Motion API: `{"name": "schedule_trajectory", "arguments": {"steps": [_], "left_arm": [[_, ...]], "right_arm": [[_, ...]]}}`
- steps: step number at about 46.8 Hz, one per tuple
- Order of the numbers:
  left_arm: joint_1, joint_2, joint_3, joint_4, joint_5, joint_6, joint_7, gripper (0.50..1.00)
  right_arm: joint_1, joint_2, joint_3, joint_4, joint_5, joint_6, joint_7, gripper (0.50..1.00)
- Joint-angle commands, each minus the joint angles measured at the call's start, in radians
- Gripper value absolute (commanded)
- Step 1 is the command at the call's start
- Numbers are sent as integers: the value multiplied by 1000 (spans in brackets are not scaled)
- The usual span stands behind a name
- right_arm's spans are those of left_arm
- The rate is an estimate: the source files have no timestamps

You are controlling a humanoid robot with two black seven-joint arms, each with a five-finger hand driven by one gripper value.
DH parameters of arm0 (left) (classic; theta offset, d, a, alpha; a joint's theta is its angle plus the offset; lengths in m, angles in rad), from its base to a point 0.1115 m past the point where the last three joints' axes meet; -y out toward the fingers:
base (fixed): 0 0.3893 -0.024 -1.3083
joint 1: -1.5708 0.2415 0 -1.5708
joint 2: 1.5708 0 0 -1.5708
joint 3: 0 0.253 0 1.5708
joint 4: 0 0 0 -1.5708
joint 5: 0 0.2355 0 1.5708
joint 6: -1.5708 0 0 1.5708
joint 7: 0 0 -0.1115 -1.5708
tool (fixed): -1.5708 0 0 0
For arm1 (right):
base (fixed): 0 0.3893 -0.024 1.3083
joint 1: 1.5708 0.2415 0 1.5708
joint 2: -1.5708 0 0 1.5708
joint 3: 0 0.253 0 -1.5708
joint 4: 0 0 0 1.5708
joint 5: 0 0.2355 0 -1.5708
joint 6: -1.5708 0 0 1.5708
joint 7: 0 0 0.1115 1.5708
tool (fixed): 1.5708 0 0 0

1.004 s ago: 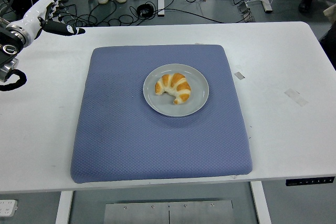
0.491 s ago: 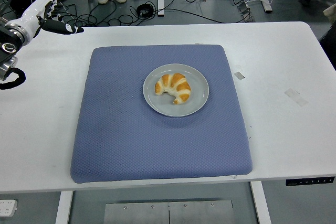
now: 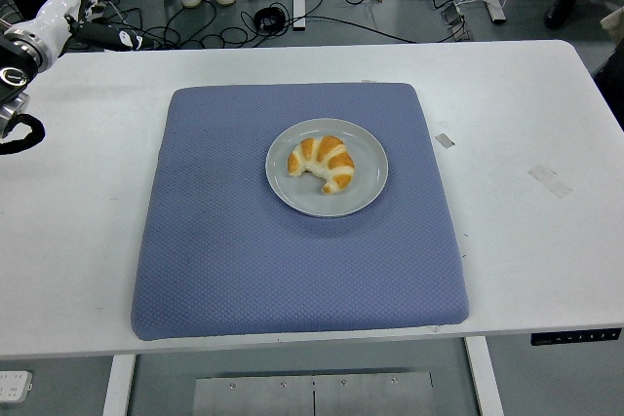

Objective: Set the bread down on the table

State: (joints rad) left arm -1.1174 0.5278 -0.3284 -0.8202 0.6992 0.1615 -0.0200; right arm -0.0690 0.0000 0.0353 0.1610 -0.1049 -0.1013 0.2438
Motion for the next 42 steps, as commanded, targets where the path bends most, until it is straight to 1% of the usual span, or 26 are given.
{"name": "schedule_trajectory", "arguments": {"steps": [1, 5, 9, 14, 19, 25, 28, 33, 42], "left_arm": [[2, 0, 2, -1, -3, -5, -2, 975], [1, 1, 3, -2, 0, -7, -2, 974], [-19, -3, 23, -4, -1, -7, 0, 974], [-48, -3, 61, -20, -3, -7, 3, 972], [-55, -3, 66, -51, 2, -7, 5, 972], [-68, -3, 72, -82, 19, -5, 28, 968], [-93, -6, 113, -83, 31, -4, 32, 966], [-154, -37, 187, -83, 31, 1, 37, 965], [-186, -74, 197, -88, 57, 3, 63, 961]], "right_arm": [[0, 0, 0, 0, -1, 0, 0, 1000], [0, 0, 0, 0, -1, 0, 0, 1000], [0, 0, 0, 0, 1, 0, 0, 1000], [0, 0, 0, 0, 1, 2, 0, 1000], [0, 0, 0, 0, 1, 0, 0, 1000], [0, 0, 0, 0, 1, 2, 2, 1000], [0, 0, 0, 0, 1, 0, 0, 1000], [0, 0, 0, 0, 1, 0, 0, 1000], [0, 0, 0, 0, 1, 0, 2, 1000]]}}
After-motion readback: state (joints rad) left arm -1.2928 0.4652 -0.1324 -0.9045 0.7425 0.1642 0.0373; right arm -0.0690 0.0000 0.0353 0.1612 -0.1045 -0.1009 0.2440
